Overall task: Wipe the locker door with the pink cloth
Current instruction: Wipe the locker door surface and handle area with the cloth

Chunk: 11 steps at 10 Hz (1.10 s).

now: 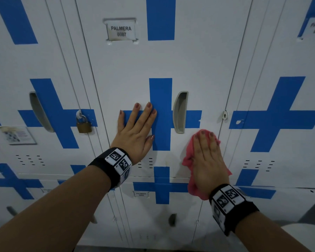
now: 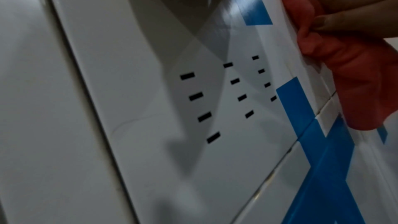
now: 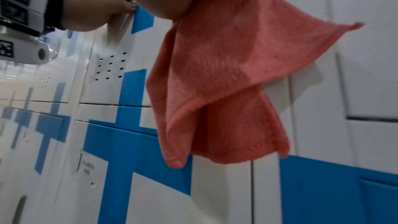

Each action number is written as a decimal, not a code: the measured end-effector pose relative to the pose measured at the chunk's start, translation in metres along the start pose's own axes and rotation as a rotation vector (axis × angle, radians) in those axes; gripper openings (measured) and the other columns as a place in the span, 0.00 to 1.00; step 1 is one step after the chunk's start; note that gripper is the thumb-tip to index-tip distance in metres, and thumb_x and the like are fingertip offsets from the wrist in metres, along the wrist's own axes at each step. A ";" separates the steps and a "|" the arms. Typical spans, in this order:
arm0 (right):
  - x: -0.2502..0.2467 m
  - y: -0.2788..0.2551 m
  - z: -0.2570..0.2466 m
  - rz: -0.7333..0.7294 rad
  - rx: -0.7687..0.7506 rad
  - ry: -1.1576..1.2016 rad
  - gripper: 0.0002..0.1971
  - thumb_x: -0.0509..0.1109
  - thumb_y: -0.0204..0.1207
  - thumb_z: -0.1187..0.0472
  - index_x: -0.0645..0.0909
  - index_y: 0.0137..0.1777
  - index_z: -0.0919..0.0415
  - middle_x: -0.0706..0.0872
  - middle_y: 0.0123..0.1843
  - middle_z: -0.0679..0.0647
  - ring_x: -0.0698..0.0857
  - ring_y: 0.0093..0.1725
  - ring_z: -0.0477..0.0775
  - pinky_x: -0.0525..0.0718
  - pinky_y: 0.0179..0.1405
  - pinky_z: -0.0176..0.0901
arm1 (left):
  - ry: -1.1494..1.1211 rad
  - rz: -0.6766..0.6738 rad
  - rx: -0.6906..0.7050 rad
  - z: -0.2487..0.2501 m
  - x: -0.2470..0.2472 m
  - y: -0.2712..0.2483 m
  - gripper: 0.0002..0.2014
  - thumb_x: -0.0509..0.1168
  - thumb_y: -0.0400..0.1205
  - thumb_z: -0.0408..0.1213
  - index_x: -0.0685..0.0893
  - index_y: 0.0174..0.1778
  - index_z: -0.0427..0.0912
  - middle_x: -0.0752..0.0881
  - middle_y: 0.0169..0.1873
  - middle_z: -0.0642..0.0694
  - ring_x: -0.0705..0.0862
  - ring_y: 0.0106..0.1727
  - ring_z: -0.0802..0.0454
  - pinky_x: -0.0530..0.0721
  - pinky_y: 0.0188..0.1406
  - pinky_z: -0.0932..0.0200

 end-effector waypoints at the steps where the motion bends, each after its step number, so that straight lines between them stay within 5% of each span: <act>1: -0.001 0.009 -0.023 0.054 -0.080 -0.033 0.63 0.78 0.61 0.53 0.31 0.81 0.62 0.38 0.83 0.57 0.32 0.81 0.62 0.42 0.77 0.64 | -0.003 0.004 -0.003 0.001 -0.001 0.000 0.37 0.50 0.82 0.51 0.35 0.81 0.48 0.32 0.81 0.52 0.34 0.82 0.46 0.33 0.77 0.38; 3: 0.012 0.008 -0.055 0.092 -0.323 -0.101 0.47 0.64 0.69 0.59 0.37 0.82 0.60 0.46 0.83 0.58 0.40 0.82 0.63 0.42 0.78 0.61 | -0.006 0.004 -0.003 0.000 0.001 0.000 0.37 0.50 0.81 0.51 0.36 0.82 0.48 0.33 0.81 0.52 0.35 0.82 0.46 0.33 0.77 0.38; 5: 0.024 -0.005 -0.039 -0.025 -0.501 -0.226 0.55 0.76 0.54 0.59 0.52 0.81 0.60 0.54 0.82 0.58 0.46 0.82 0.61 0.41 0.78 0.59 | -0.002 0.007 0.000 0.001 -0.001 0.000 0.37 0.49 0.82 0.51 0.35 0.81 0.48 0.32 0.81 0.51 0.34 0.82 0.46 0.33 0.77 0.39; 7: 0.026 -0.020 -0.005 -0.091 -0.367 -0.195 0.59 0.77 0.52 0.60 0.46 0.83 0.57 0.53 0.83 0.55 0.46 0.82 0.60 0.42 0.77 0.56 | -0.003 0.013 -0.004 0.001 -0.002 0.000 0.37 0.50 0.82 0.50 0.36 0.82 0.49 0.32 0.81 0.52 0.34 0.82 0.47 0.33 0.77 0.39; 9: 0.007 -0.006 -0.007 -0.017 -0.192 -0.059 0.74 0.83 0.44 0.47 0.35 0.82 0.59 0.45 0.83 0.53 0.40 0.82 0.59 0.41 0.78 0.56 | 0.006 0.023 0.000 0.000 -0.003 0.001 0.37 0.50 0.82 0.51 0.36 0.82 0.48 0.33 0.81 0.51 0.34 0.82 0.46 0.31 0.77 0.40; 10: 0.005 0.006 -0.026 -0.011 -0.241 -0.086 0.73 0.84 0.43 0.47 0.37 0.82 0.59 0.39 0.84 0.54 0.41 0.82 0.60 0.39 0.79 0.55 | 0.003 0.021 0.000 0.001 -0.002 0.000 0.37 0.50 0.82 0.50 0.36 0.82 0.48 0.33 0.81 0.51 0.34 0.82 0.46 0.32 0.77 0.39; 11: 0.003 0.011 -0.044 0.044 -0.319 -0.112 0.58 0.78 0.63 0.50 0.39 0.83 0.58 0.33 0.84 0.53 0.39 0.82 0.58 0.36 0.79 0.55 | 0.003 0.020 0.003 0.001 -0.002 0.000 0.37 0.50 0.82 0.51 0.36 0.82 0.48 0.33 0.81 0.51 0.34 0.82 0.46 0.31 0.77 0.39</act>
Point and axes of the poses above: each hand's wrist, its own y-axis towards the middle knuckle, its own x-axis out of the palm, z = x × y, the point moved 9 cm from there along y, towards the middle knuckle
